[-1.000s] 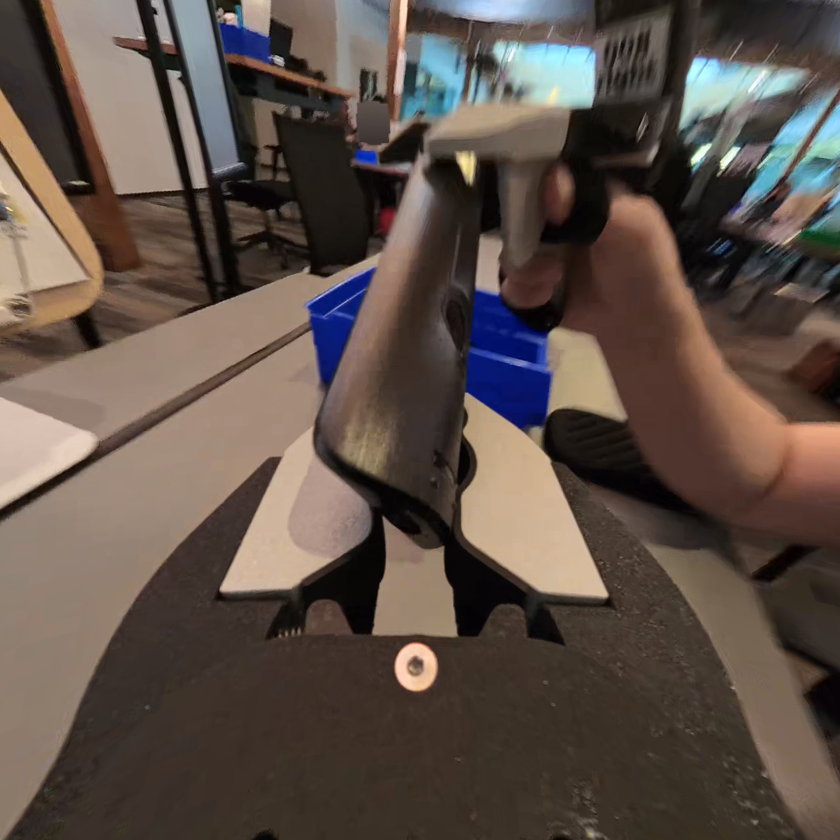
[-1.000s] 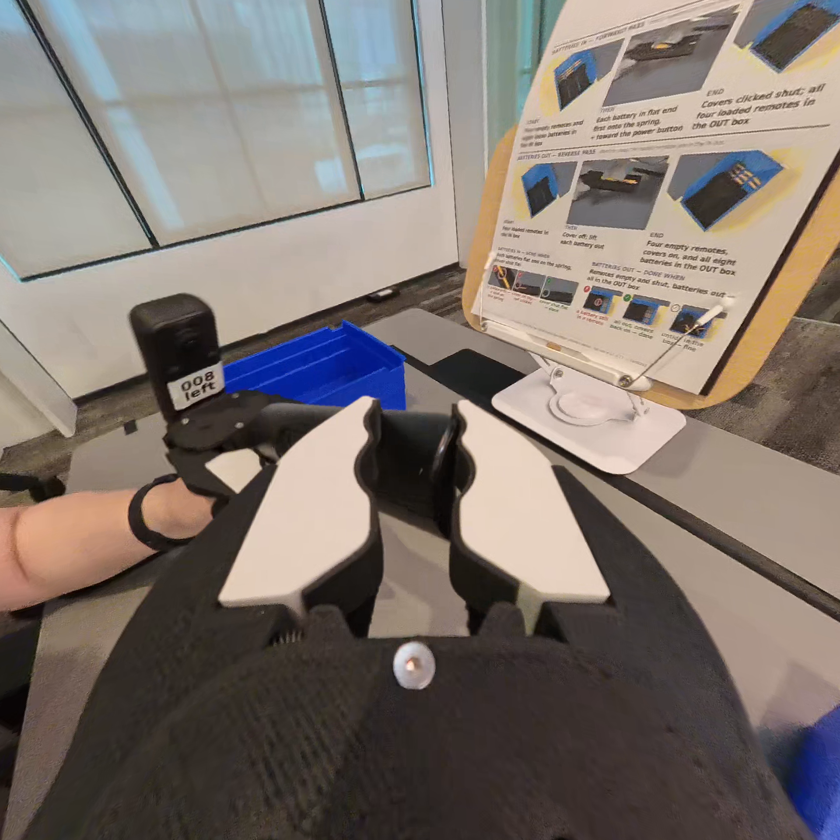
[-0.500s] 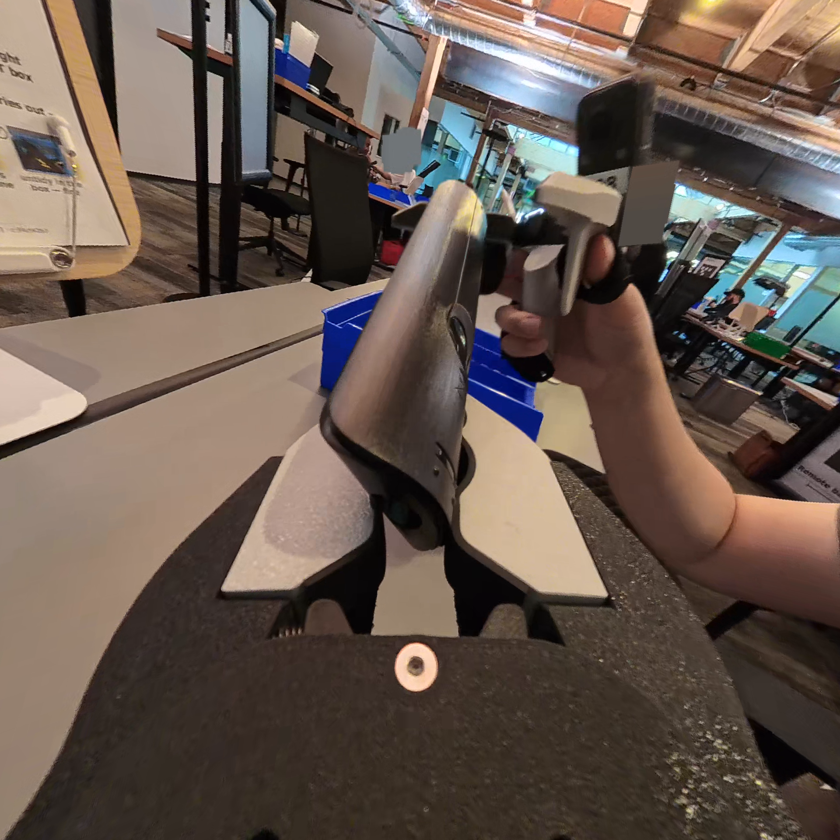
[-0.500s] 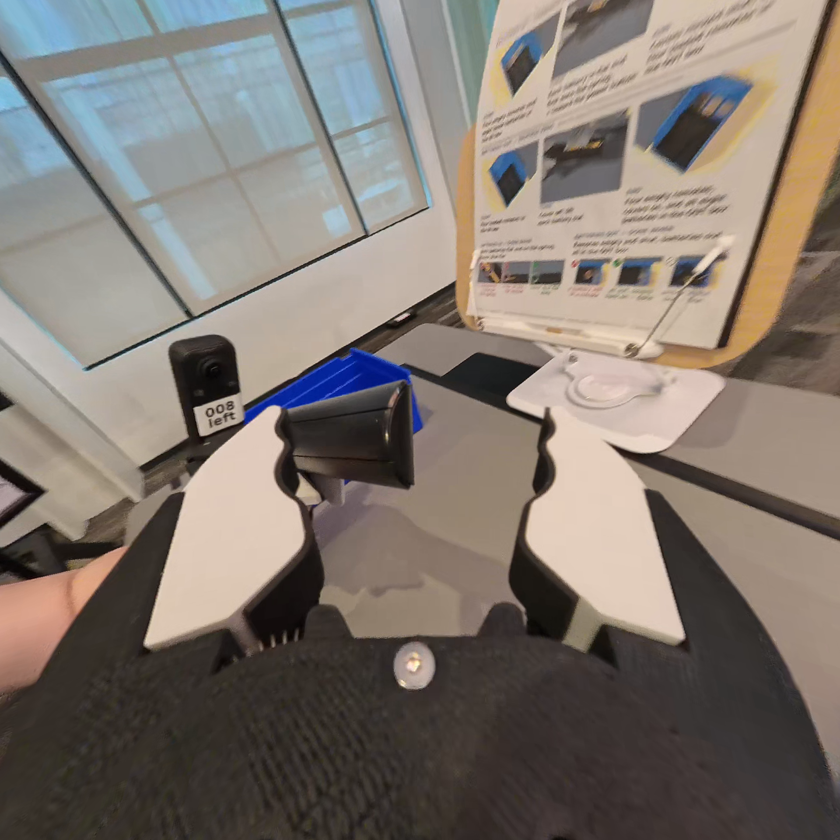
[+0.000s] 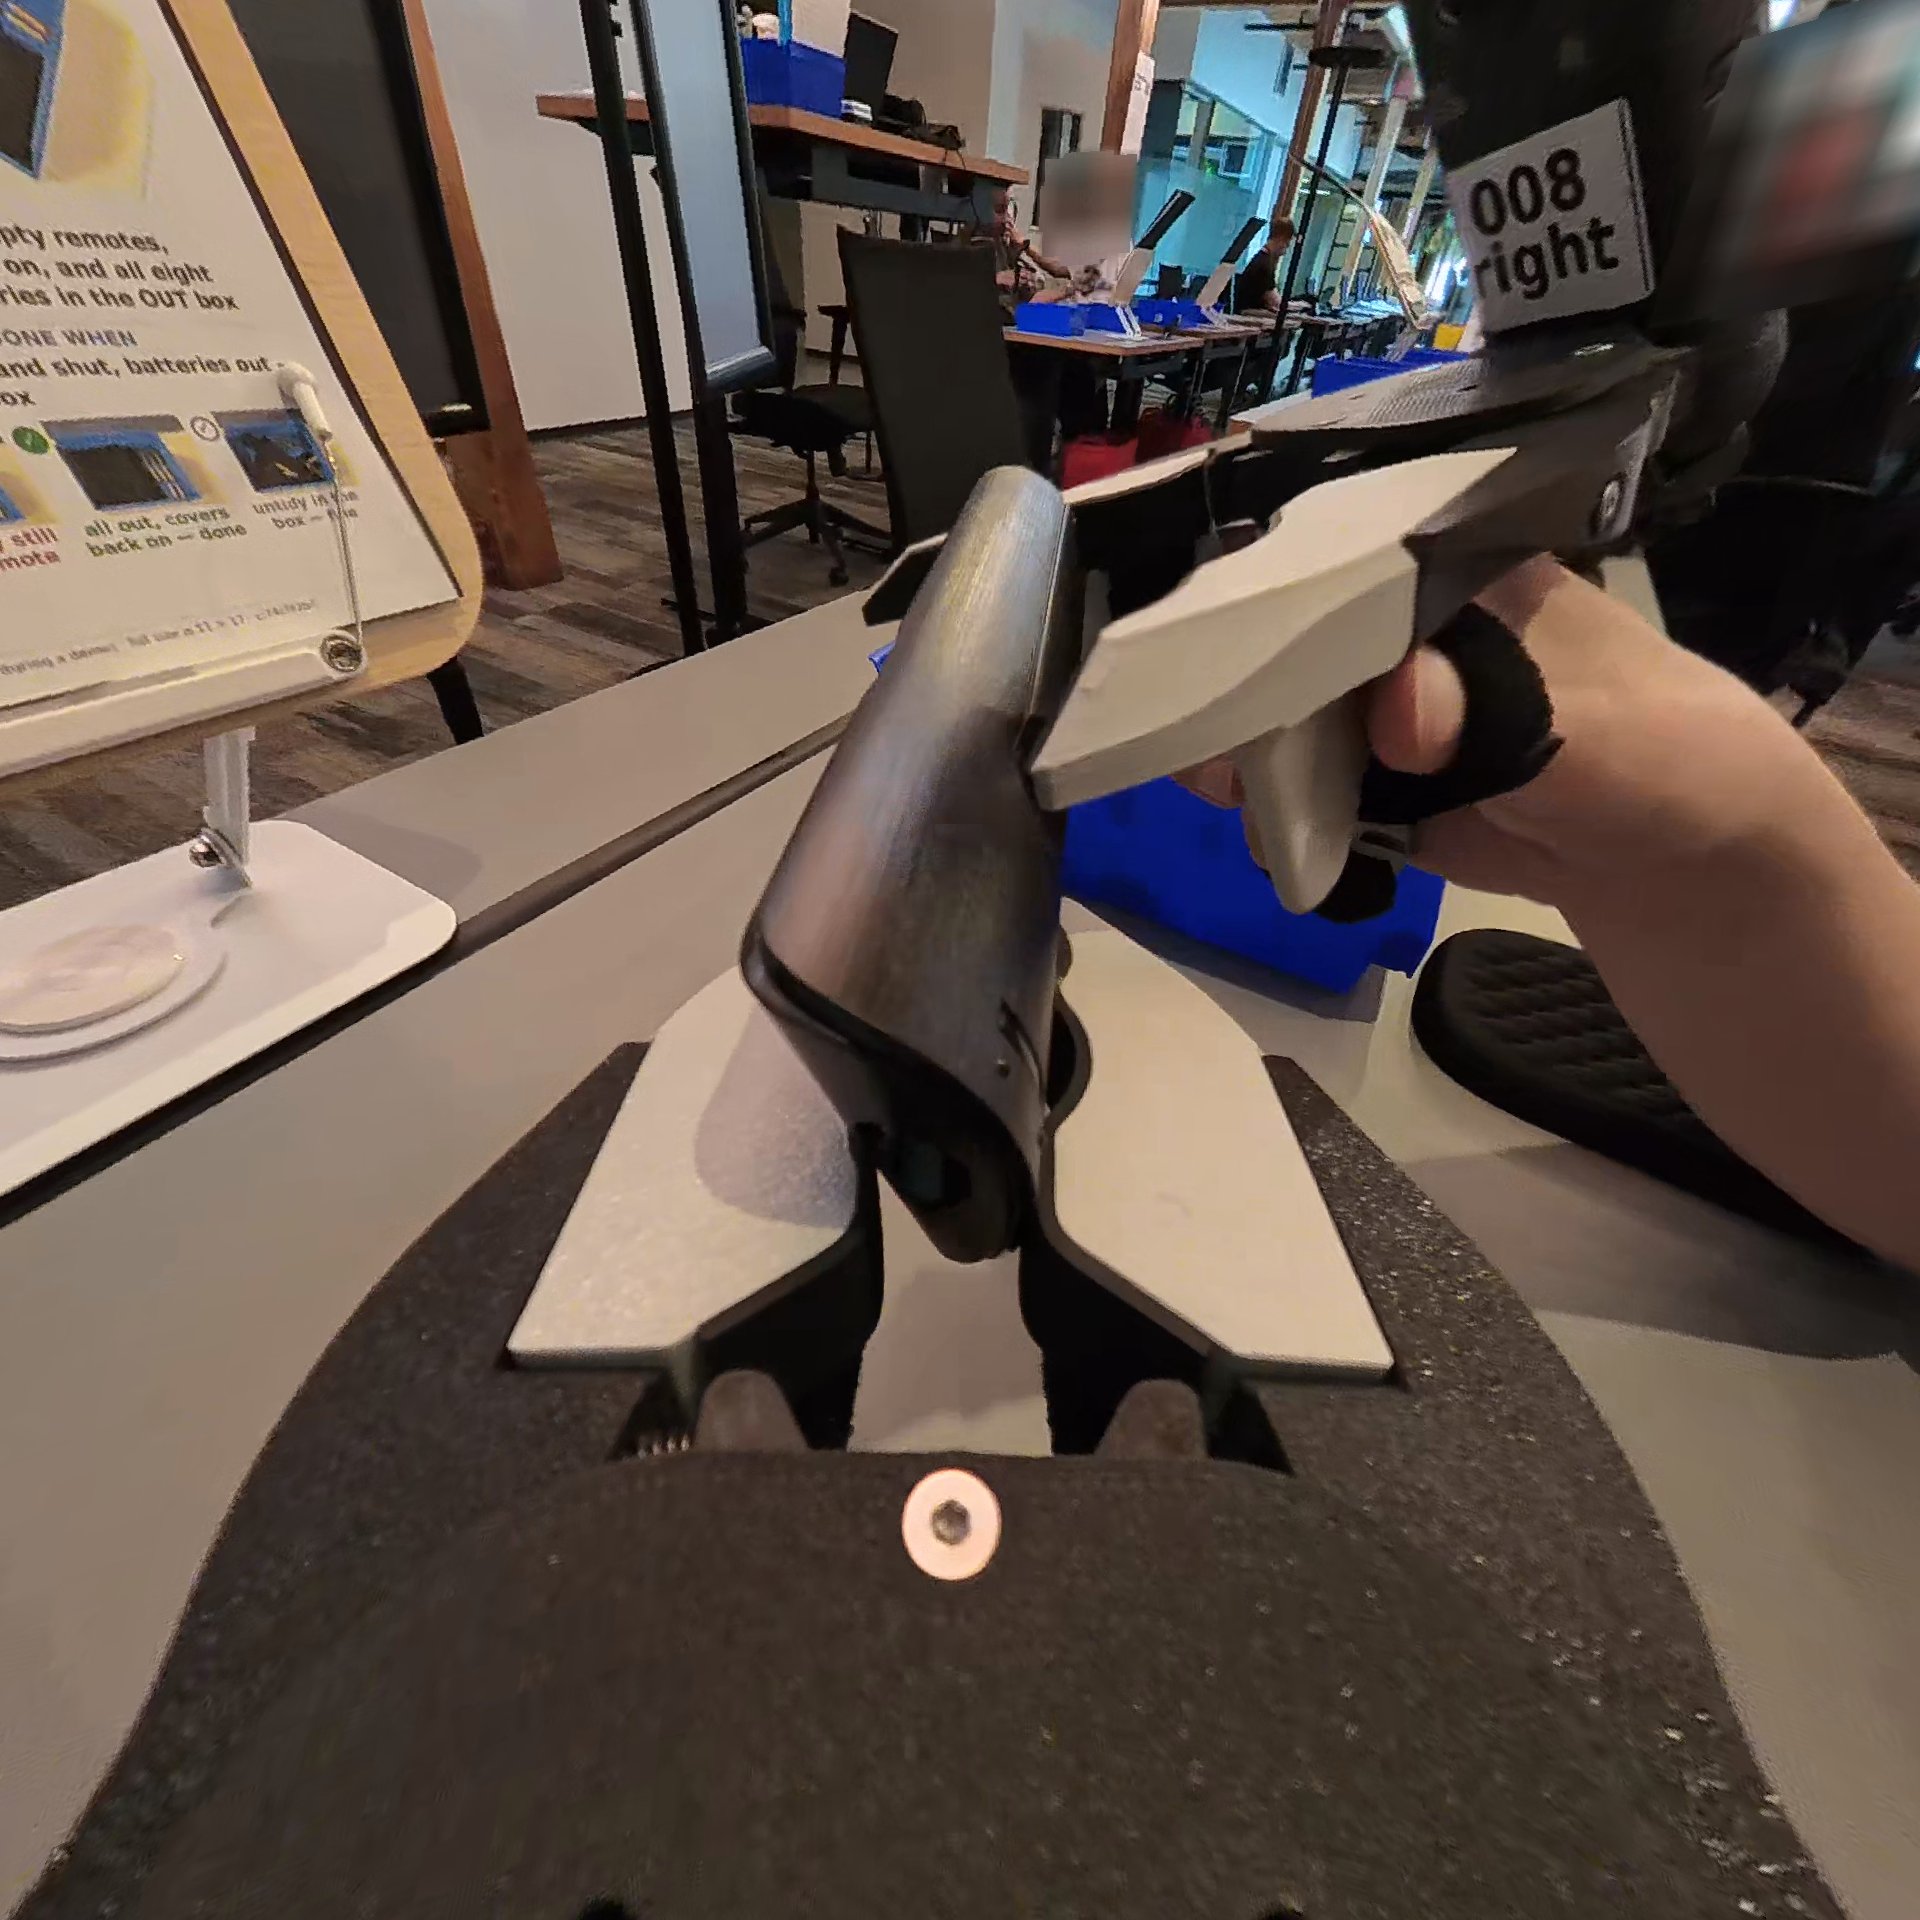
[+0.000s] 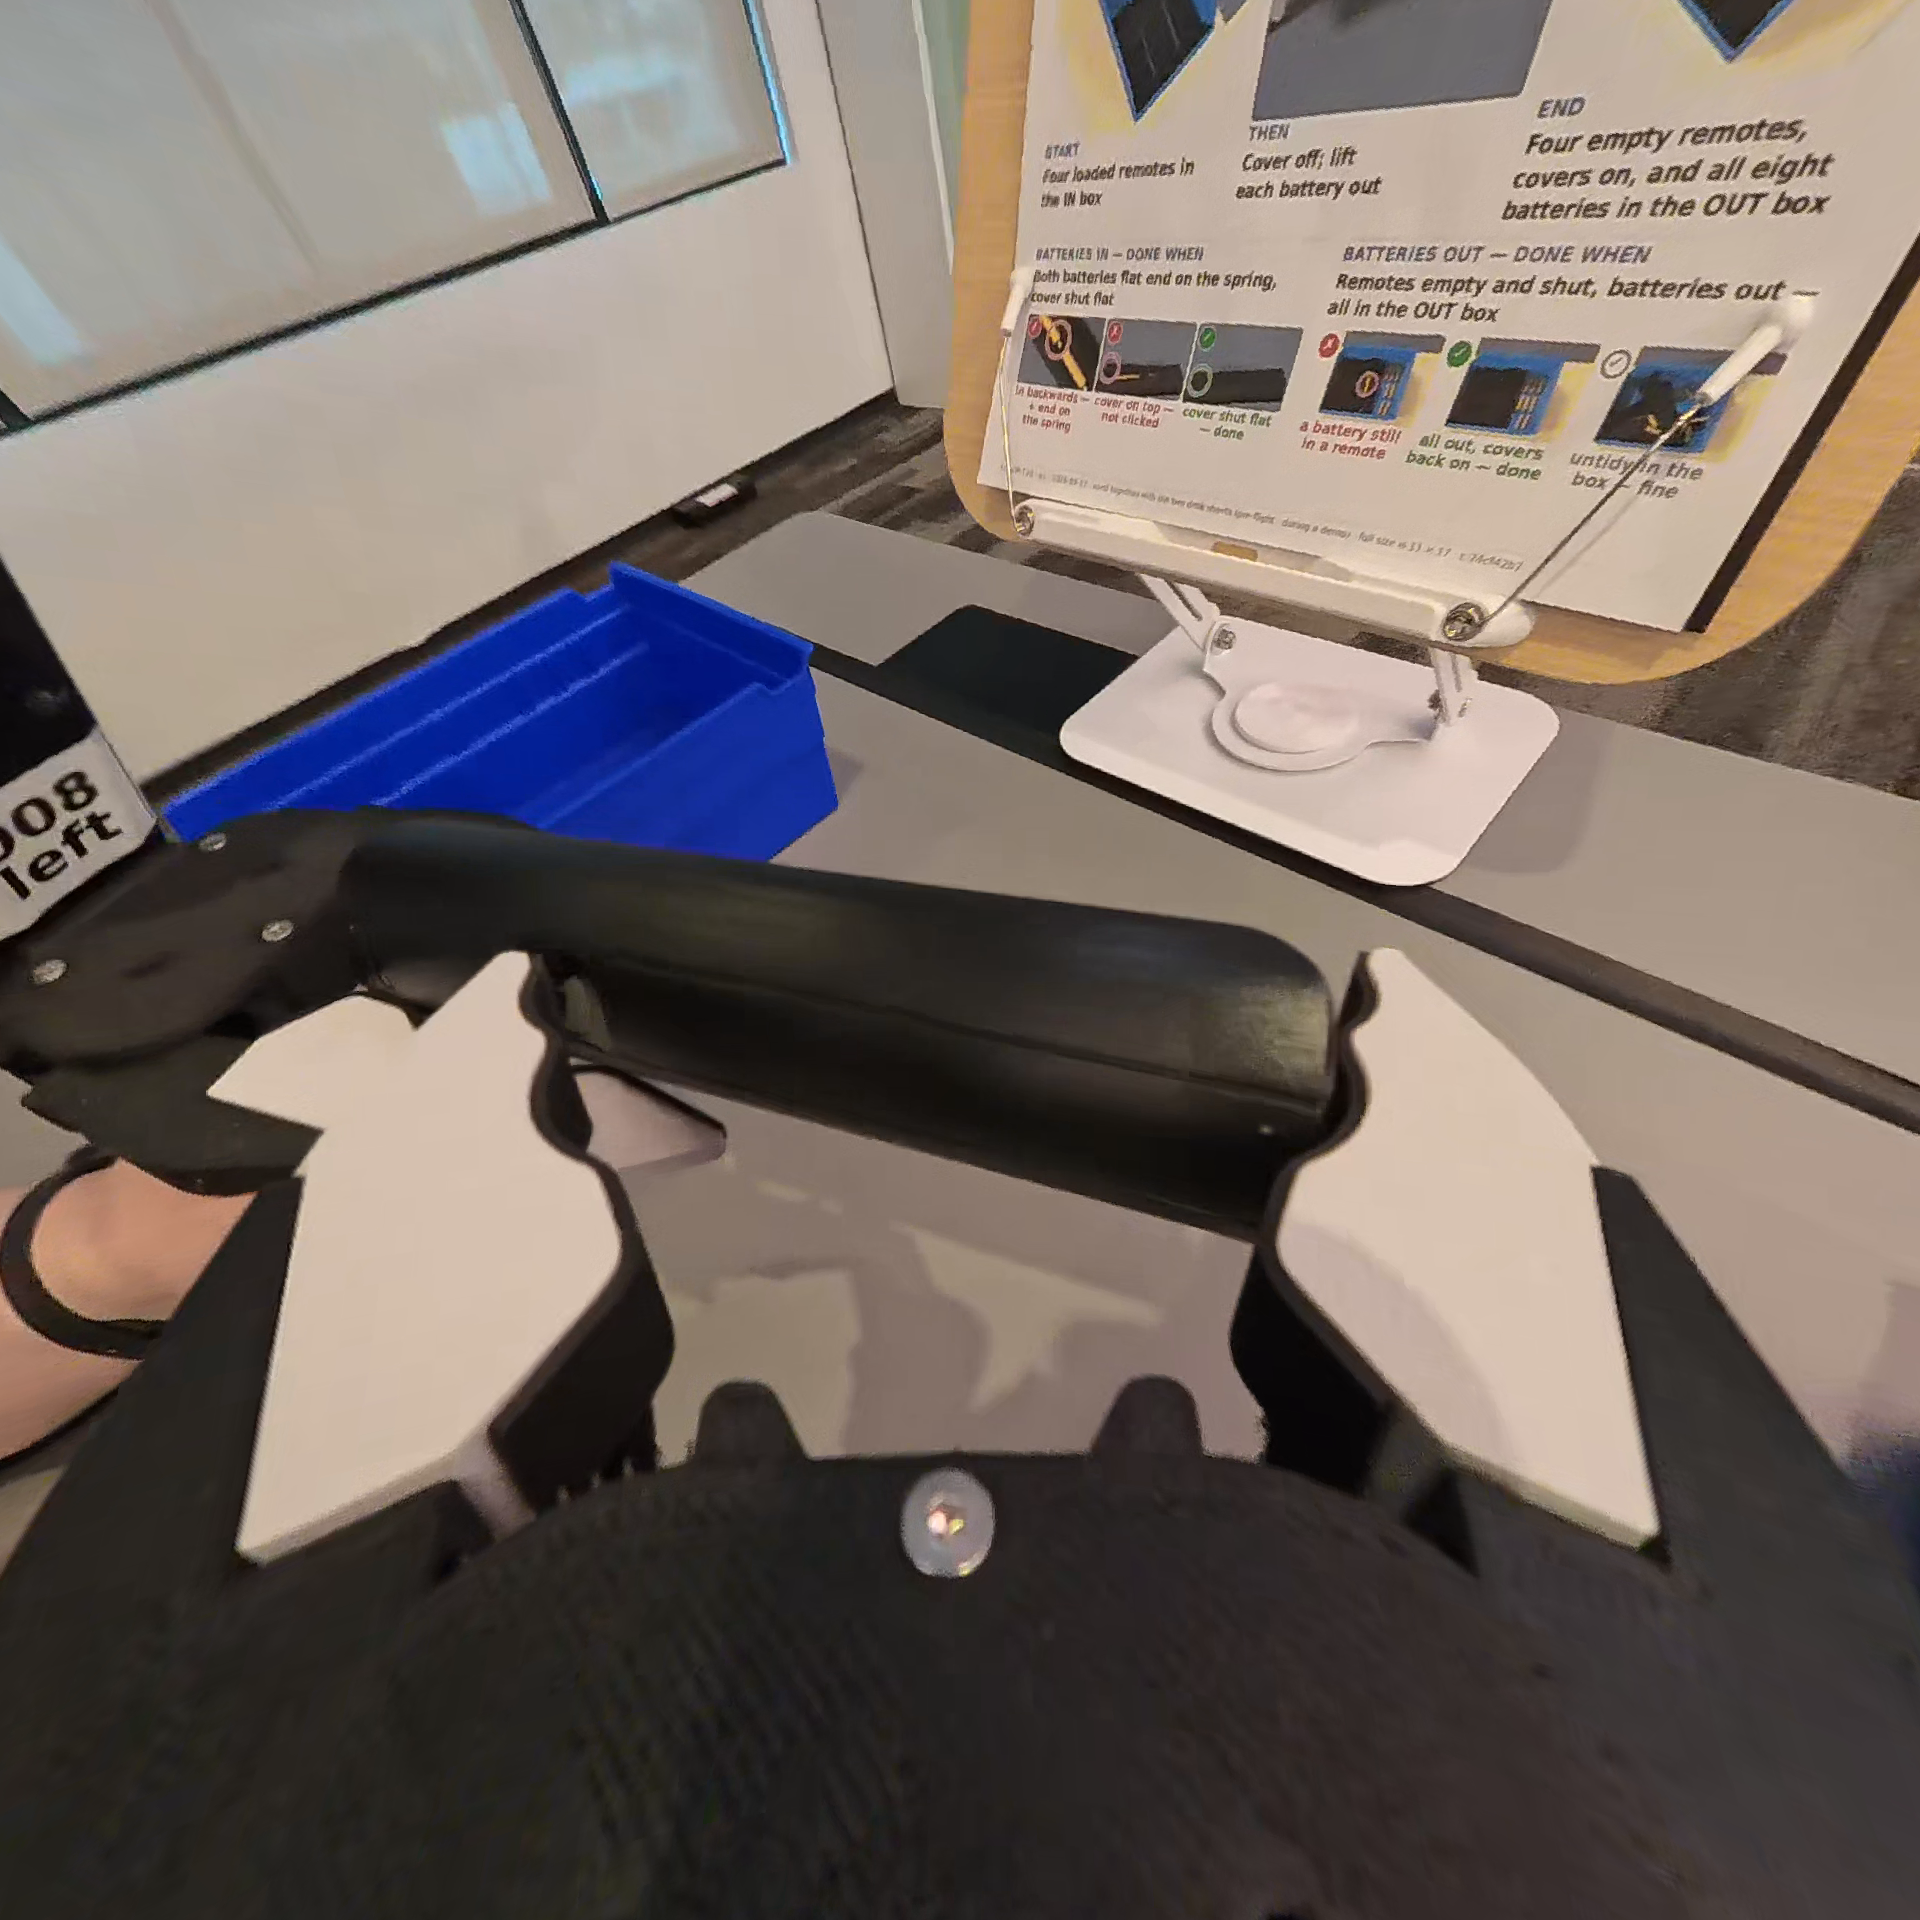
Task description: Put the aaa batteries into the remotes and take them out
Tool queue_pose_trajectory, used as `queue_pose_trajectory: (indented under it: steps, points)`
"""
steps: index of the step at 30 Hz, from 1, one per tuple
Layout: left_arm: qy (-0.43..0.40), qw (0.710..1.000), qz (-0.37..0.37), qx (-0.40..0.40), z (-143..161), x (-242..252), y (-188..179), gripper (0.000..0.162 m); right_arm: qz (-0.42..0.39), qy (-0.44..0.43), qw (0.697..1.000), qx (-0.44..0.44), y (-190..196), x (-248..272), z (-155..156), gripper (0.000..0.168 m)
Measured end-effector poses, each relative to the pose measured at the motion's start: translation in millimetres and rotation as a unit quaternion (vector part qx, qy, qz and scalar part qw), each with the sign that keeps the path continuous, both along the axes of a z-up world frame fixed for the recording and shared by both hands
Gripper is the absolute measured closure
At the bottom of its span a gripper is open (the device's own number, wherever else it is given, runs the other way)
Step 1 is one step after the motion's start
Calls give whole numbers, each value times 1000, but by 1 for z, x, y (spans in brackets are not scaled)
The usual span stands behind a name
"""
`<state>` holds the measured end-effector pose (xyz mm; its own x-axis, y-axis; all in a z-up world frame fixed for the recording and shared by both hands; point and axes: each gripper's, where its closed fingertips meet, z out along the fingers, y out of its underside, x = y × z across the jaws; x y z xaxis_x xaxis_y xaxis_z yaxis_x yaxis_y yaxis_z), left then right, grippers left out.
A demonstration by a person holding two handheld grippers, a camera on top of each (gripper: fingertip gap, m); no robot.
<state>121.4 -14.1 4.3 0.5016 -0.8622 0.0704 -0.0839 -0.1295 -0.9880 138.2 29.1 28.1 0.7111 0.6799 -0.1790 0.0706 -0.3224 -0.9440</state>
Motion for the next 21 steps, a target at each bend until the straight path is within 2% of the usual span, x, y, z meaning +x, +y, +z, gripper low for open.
queue_pose_trajectory:
  steps: [11, 21]
  points:
    - [-35, 999, -33, 19, 11, 1, -9, 129, 24, 28, 999, -12, -2, -7, -3, 30]
    - [-21, 999, -20, 36, 13, -6, -4, 133, 28, 4, 1000, 4, -4, -11, -4, 29]
